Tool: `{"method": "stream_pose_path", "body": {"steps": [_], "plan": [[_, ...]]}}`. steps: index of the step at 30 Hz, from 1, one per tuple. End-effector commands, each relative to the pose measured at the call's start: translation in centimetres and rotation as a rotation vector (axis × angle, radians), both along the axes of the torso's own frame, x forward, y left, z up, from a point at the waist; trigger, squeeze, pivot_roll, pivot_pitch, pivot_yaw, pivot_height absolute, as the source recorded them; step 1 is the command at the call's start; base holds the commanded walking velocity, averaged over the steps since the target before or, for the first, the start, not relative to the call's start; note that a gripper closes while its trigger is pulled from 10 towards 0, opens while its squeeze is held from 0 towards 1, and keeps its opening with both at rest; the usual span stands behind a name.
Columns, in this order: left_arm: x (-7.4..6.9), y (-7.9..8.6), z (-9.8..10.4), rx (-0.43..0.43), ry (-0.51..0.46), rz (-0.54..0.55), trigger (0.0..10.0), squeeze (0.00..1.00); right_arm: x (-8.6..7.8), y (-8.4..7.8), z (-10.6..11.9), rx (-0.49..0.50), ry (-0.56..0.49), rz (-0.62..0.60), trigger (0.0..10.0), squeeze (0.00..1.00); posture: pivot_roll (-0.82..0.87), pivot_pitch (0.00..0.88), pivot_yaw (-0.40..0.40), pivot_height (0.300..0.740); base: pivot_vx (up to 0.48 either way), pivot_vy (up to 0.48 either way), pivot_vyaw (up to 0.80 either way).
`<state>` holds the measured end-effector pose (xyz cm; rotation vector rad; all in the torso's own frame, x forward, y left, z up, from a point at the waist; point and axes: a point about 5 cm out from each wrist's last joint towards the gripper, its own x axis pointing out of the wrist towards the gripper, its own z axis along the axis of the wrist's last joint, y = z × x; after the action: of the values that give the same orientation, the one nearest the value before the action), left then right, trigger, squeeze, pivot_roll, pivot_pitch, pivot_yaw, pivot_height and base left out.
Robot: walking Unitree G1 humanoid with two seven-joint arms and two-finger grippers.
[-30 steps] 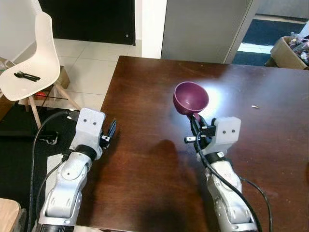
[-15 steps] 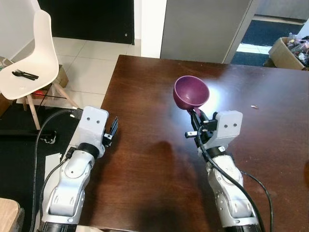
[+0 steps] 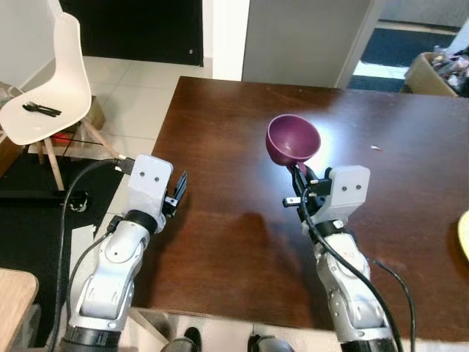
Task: Setting the table
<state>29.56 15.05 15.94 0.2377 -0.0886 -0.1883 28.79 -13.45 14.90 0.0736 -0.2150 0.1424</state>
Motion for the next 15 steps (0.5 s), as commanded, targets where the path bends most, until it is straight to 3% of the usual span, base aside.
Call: {"method": "stream_pose_path", "body": {"steps": [1,15], "plan": [[-0.16,0.0,-0.94,0.008,0.029,-0.002,10.0,0.0,-0.1,0.03,-0.2,-0.003,0.006,0.0,10.0,0.0,-0.12,0.0,0.05,0.74,-0.33,0.0,0.0],[0.09,-0.95,-1.5,0.005,0.039,-0.038,10.0,0.0,-0.02,-0.17,-0.53,-0.012,0.01,-0.005,10.0,0.0,-0.13,0.0,0.062,0.74,-0.331,0.0,0.0]]}}
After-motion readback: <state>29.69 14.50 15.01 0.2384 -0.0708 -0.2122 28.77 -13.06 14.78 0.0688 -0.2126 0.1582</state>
